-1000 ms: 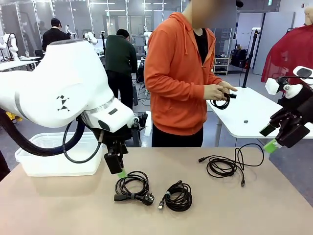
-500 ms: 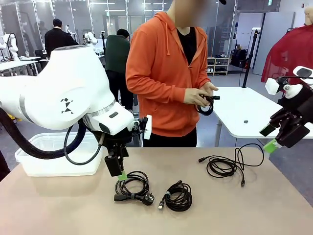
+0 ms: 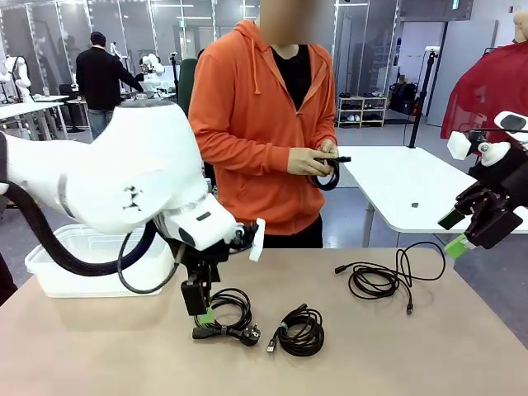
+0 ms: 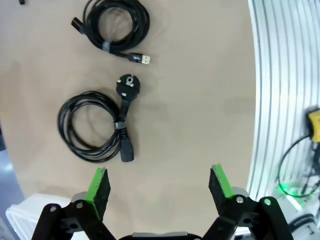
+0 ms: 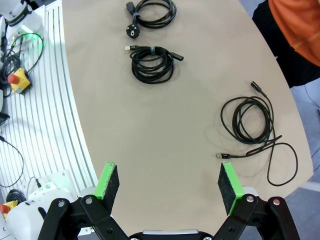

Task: Organize and store the cables.
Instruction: Place the Power Cable into the Organizing box.

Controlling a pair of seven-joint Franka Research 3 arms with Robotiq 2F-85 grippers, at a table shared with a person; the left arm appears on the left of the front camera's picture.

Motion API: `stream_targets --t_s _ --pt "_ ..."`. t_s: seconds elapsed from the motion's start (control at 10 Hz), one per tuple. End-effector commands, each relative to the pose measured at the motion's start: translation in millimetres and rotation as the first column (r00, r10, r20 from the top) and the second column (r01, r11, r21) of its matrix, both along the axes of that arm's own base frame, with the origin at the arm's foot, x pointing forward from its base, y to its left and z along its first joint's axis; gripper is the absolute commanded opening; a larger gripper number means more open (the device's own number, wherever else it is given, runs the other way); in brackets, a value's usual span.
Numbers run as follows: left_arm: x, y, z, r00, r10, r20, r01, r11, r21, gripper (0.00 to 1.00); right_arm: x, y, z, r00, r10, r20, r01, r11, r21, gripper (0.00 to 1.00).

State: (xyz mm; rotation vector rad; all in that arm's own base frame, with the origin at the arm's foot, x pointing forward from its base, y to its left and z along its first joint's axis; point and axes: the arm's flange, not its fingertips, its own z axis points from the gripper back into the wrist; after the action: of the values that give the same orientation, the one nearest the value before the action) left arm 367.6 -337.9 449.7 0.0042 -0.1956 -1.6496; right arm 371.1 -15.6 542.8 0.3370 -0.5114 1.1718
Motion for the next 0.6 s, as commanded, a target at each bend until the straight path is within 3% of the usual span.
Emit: stream_targets --t_s 0.0,0.2,0.5 --pt "22 -13 -16 0.999 -0.038 0.019 0.036 0.996 0.087 1.00 4 3 2 1.000 -0.007 0.005 0.007 1.000 0.000 1.00" --pt "25 -23 -43 0.999 -0.053 -0.004 0.054 0.992 0.111 1.00 4 3 2 1.000 -0.007 0.005 0.007 1.000 0.000 1.00" --pt "41 -27 -78 1.000 -0.007 0.018 0.004 0.992 0.125 1.00 4 3 2 1.000 -0.007 0.005 0.007 1.000 0.000 1.00"
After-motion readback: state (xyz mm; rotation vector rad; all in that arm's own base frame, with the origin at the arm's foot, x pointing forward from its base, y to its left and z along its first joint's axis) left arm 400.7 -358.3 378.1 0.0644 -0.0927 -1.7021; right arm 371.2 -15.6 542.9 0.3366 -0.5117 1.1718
